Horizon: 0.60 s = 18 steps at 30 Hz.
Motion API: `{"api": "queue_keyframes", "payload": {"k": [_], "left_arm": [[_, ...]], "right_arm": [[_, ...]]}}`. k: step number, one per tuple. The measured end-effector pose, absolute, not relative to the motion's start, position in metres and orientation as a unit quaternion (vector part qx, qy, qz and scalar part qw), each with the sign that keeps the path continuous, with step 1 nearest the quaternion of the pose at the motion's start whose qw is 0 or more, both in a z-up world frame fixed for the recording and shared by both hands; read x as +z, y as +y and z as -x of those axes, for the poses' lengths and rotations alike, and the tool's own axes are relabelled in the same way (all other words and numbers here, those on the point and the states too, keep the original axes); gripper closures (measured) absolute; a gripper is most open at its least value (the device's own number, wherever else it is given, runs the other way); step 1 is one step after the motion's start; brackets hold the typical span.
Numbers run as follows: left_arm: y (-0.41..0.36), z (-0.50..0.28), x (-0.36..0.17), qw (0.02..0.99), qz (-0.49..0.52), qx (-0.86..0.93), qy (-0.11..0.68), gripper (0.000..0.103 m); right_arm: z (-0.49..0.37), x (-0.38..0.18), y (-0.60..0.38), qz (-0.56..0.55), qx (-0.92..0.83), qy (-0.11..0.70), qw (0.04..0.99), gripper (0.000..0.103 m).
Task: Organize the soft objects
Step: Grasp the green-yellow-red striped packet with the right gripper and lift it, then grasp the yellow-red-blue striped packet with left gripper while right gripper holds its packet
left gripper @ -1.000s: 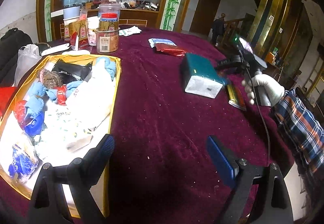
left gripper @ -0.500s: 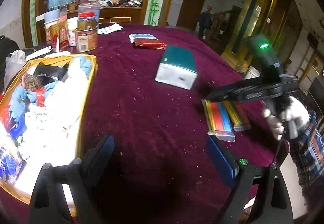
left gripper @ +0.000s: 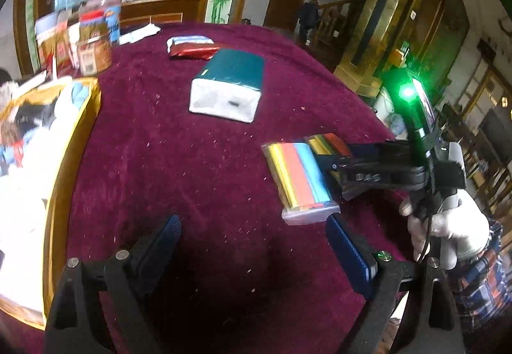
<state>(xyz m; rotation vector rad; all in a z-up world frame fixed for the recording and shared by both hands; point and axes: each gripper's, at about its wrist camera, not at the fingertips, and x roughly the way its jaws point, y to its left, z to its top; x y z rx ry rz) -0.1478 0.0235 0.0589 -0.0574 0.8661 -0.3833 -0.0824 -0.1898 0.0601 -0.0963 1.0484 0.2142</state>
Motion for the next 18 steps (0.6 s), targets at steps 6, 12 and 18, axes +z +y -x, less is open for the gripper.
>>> {"api": "queue_keyframes", "payload": {"k": [6, 12, 18], "left_arm": [[-0.012, 0.125, 0.047, 0.888, -0.013, -0.178, 0.424, 0.009], [-0.051, 0.093, 0.031, 0.884, -0.035, -0.168, 0.436, 0.009], [-0.083, 0.084, 0.014, 0.868, -0.087, -0.179, 0.456, 0.010]], "right_arm": [[0.094, 0.061, -0.219, 0.027, 0.092, 0.490, 0.866, 0.064], [0.106, 0.059, -0.239, 0.013, 0.084, 0.491, 0.867, 0.064], [0.105, 0.056, -0.238, 0.014, 0.082, 0.486, 0.870, 0.064]]}}
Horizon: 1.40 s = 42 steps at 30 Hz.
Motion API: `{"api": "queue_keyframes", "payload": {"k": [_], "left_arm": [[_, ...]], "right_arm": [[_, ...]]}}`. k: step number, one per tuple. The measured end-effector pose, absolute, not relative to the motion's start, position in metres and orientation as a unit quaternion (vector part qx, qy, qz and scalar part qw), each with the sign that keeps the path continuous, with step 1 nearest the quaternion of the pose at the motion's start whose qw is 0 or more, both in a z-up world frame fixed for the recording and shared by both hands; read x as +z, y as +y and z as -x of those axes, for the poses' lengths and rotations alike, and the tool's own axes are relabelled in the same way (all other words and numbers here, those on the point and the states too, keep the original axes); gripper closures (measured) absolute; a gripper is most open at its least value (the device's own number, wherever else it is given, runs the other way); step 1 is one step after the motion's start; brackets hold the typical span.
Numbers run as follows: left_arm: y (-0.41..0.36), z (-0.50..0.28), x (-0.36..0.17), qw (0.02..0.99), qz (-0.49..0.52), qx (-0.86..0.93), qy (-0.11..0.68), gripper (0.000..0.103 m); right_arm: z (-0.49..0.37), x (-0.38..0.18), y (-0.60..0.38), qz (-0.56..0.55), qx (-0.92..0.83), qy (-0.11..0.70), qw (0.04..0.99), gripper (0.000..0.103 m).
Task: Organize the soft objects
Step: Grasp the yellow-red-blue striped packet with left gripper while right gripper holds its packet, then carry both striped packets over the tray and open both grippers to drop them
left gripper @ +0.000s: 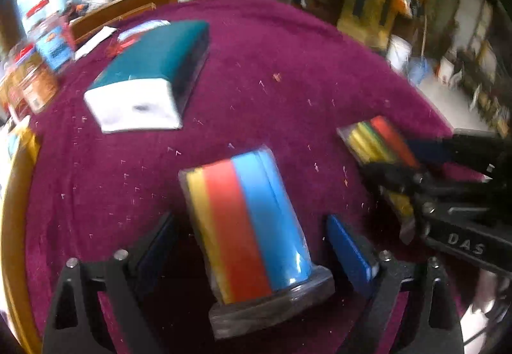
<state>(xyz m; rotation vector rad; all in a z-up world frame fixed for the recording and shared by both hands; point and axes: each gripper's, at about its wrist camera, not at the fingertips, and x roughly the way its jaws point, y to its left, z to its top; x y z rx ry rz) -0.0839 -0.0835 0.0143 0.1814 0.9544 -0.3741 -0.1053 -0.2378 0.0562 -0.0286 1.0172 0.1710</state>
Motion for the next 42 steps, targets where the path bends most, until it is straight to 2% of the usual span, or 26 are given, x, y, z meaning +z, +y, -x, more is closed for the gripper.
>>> {"api": "queue_keyframes", "payload": {"k": [1, 2, 3, 4, 17, 21, 32, 42], "left_arm": [[-0.083, 0.085, 0.016, 0.866, -0.079, -0.193, 0.455, 0.025], [-0.080, 0.086, 0.016, 0.869, -0.089, -0.188, 0.448, 0.033], [-0.077, 0.088, 0.018, 0.871, -0.090, -0.197, 0.442, 0.054], [-0.073, 0.089, 0.019, 0.869, -0.087, -0.201, 0.443, 0.056], [0.021, 0.128, 0.057, 0.884, 0.054, -0.220, 0.409, 0.057], [0.093, 0.149, 0.079, 0.896, 0.118, -0.195, 0.382, 0.057], [0.283, 0.160, 0.086, 0.916, 0.181, -0.008, 0.357, 0.057], [0.345, 0.121, 0.081, 0.902, 0.199, 0.022, 0.382, 0.056]], "right_arm": [[0.106, 0.056, -0.237, 0.017, 0.080, 0.485, 0.871, 0.064], [0.107, 0.056, -0.236, 0.017, 0.080, 0.483, 0.872, 0.064], [0.107, 0.056, -0.235, 0.016, 0.082, 0.483, 0.872, 0.064], [0.108, 0.057, -0.235, 0.016, 0.084, 0.483, 0.872, 0.064], [0.128, 0.092, -0.191, 0.019, 0.129, 0.443, 0.887, 0.064], [0.129, 0.106, -0.158, 0.033, 0.156, 0.434, 0.887, 0.064], [0.128, 0.137, -0.017, 0.058, 0.321, 0.420, 0.847, 0.064], [0.158, 0.126, 0.139, 0.152, 0.455, 0.395, 0.783, 0.064]]}}
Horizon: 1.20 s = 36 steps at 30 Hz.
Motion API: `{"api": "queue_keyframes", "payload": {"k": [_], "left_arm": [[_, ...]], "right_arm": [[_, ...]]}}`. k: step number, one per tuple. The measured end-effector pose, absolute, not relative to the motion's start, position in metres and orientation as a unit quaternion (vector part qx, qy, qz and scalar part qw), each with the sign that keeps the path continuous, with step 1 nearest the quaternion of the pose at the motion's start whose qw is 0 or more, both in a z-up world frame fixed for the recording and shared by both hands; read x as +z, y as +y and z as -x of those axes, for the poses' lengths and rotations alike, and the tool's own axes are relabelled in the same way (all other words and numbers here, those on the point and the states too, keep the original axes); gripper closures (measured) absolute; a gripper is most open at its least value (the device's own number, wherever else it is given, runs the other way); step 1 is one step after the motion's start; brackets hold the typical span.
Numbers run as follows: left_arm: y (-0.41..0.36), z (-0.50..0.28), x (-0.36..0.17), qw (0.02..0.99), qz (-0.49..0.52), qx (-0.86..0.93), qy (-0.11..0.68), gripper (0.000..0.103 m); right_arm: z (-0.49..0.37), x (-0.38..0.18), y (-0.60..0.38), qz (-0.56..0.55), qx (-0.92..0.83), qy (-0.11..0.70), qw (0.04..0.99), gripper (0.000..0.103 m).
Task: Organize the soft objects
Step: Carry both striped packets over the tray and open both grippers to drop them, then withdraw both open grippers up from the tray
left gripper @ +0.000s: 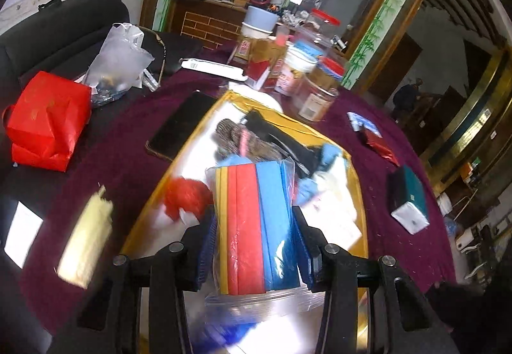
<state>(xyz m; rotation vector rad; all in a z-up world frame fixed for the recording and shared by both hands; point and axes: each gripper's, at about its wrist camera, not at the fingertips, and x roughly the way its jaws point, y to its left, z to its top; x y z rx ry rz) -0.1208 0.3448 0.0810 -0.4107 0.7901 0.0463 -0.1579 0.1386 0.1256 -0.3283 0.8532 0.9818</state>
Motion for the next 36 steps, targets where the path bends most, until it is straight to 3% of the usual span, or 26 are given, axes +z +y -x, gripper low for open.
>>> {"api": "queue_keyframes", "payload": {"k": [11, 17, 25, 29, 31, 36], "left_arm": [[0.374, 0.060, 0.054, 0.873, 0.225, 0.033, 0.432, 0.055], [0.374, 0.053, 0.052, 0.871, 0.247, 0.020, 0.423, 0.033], [0.358, 0.079, 0.088, 0.899, 0.225, 0.021, 0.375, 0.023], [0.330, 0.104, 0.115, 0.927, 0.151, 0.072, 0.336, 0.017], [0.310, 0.118, 0.127, 0.939, 0.104, 0.106, 0.311, 0.009], [0.270, 0.152, 0.145, 0.953, 0.048, 0.155, 0.256, 0.005]], "right_arm": [[0.144, 0.080, 0.186, 0.211, 0.470, 0.429, 0.742, 0.064], [0.145, 0.073, 0.185, 0.208, 0.468, 0.433, 0.742, 0.063], [0.159, 0.089, 0.163, 0.178, 0.459, 0.393, 0.777, 0.045], [0.179, 0.107, 0.134, 0.162, 0.443, 0.351, 0.809, 0.038], [0.186, 0.113, 0.118, 0.153, 0.431, 0.338, 0.823, 0.033], [0.182, 0.121, 0.083, 0.115, 0.397, 0.328, 0.849, 0.029]]}}
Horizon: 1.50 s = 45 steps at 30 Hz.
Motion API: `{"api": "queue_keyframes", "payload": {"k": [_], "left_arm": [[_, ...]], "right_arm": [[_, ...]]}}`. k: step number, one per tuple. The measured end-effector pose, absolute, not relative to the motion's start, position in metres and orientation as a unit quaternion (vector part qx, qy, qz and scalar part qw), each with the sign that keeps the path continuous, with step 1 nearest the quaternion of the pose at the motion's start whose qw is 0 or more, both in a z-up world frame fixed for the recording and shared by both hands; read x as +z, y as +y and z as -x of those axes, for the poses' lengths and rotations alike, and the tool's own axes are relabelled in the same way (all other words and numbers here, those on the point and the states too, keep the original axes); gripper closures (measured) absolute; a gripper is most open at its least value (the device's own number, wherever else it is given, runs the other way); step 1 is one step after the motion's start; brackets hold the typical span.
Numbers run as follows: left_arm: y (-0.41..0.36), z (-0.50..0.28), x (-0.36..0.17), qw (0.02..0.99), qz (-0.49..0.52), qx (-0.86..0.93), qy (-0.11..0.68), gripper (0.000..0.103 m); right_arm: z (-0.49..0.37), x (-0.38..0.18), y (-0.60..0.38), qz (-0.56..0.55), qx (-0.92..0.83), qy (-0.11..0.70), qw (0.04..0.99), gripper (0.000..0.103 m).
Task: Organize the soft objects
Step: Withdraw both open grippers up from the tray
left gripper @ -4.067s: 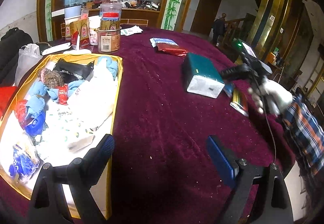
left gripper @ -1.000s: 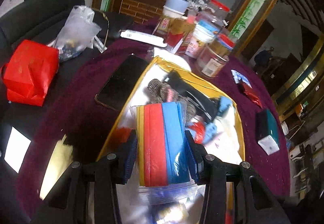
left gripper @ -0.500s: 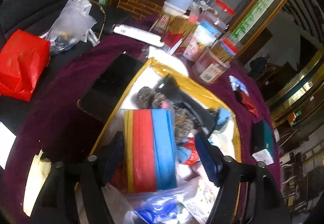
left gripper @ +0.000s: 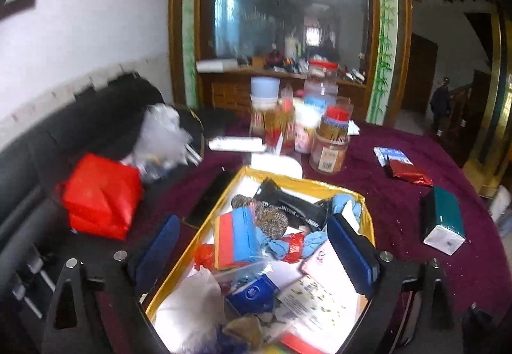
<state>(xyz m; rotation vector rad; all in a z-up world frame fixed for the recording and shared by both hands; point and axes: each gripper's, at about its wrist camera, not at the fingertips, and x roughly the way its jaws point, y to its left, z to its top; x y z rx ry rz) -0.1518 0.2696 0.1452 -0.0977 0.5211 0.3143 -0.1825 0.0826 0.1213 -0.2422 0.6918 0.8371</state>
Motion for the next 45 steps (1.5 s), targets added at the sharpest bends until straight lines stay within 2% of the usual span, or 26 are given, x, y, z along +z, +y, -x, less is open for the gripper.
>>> {"api": "queue_keyframes", "payload": {"k": [5, 12, 22, 45], "left_arm": [[0.233, 0.188, 0.148, 0.959, 0.016, 0.196, 0.203, 0.000], [0.200, 0.200, 0.132, 0.957, 0.019, 0.167, 0.237, 0.000], [0.179, 0.220, 0.126, 0.956, 0.011, 0.157, 0.247, 0.000], [0.182, 0.239, 0.123, 0.957, 0.025, 0.146, 0.250, 0.000]], "right_arm": [[0.178, 0.118, 0.045, 0.066, 0.358, 0.340, 0.867, 0.028], [0.176, 0.107, 0.013, -0.003, 0.335, 0.372, 0.866, 0.027], [0.190, 0.099, 0.010, -0.006, 0.319, 0.380, 0.868, 0.023], [0.207, 0.094, 0.028, 0.017, 0.319, 0.386, 0.865, 0.022]]}}
